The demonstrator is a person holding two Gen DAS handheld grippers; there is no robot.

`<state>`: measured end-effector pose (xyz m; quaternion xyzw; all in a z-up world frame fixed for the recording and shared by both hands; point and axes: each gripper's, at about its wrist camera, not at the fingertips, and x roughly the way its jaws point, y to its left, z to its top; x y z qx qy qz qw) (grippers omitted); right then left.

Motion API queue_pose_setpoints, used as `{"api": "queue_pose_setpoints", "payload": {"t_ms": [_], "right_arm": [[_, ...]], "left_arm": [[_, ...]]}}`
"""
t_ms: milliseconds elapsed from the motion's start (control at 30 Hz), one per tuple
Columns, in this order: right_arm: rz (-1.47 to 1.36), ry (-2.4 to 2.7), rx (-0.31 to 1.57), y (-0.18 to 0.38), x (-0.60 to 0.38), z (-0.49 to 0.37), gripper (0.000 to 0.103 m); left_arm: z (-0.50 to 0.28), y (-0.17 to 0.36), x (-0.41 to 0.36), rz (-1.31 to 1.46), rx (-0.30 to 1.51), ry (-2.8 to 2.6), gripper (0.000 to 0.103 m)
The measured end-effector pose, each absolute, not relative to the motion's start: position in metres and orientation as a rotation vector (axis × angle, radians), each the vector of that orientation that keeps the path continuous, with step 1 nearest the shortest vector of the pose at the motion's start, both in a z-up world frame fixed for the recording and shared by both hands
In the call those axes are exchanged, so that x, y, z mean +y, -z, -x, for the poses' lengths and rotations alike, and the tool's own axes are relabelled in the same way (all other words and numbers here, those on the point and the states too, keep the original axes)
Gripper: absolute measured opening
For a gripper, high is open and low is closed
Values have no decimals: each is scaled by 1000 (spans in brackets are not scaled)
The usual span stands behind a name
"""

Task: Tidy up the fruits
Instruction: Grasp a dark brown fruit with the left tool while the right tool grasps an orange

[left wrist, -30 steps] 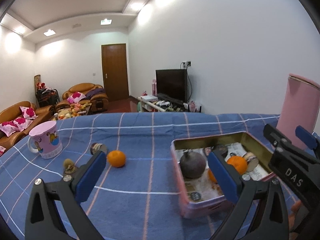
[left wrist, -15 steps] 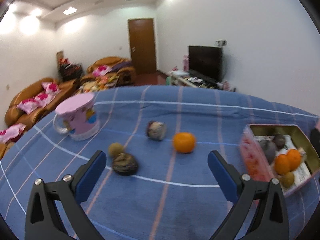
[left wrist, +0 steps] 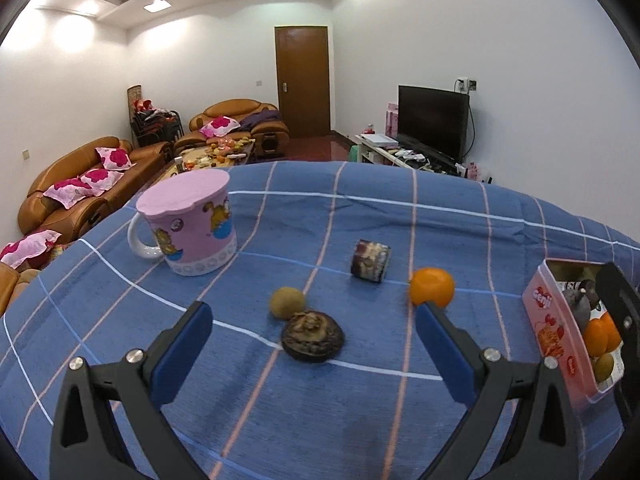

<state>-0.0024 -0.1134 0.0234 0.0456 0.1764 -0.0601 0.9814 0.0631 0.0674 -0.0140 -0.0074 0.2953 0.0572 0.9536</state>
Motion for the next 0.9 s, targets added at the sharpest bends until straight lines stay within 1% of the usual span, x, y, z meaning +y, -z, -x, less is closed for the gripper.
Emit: {"api": "queue_pose_setpoints", "payload": {"t_ms": [233, 433, 467, 500, 567, 633, 700, 767, 833, 867, 900], "right_arm": [[-108, 124, 374, -22, -89, -17, 87], [-123, 125, 409, -18, -81, -32, 87], [-128, 121, 406, -18, -82, -31, 87], [-135, 120, 402, -19, -84, -31, 87], [-141, 131, 404, -19, -85, -30, 87], [-145, 125, 422, -18, -87, -33, 87], [-153, 117, 435, -17, -90, -34, 87], [-159, 111, 438, -17, -91, -34, 87], [-157, 103, 442, -17, -91, -36, 87], [-153, 98, 446, -17, -90, -37, 87], [-148, 95, 451, -17, -89, -38, 87]], "left_arm": [[-74, 20, 89, 73, 657, -138, 103], [-83, 28, 85, 58, 715, -125, 102], [-84, 29, 84, 55, 723, -119, 100], [-89, 30, 81, 51, 736, -105, 94], [-97, 33, 76, 43, 761, -89, 91], [-105, 38, 73, 46, 801, -70, 85], [-112, 43, 73, 67, 839, -49, 71], [-118, 49, 76, 99, 883, -30, 64], [-114, 50, 83, 138, 876, -22, 63], [-113, 50, 85, 150, 873, -19, 60], [-112, 49, 88, 169, 868, -21, 54]]}}
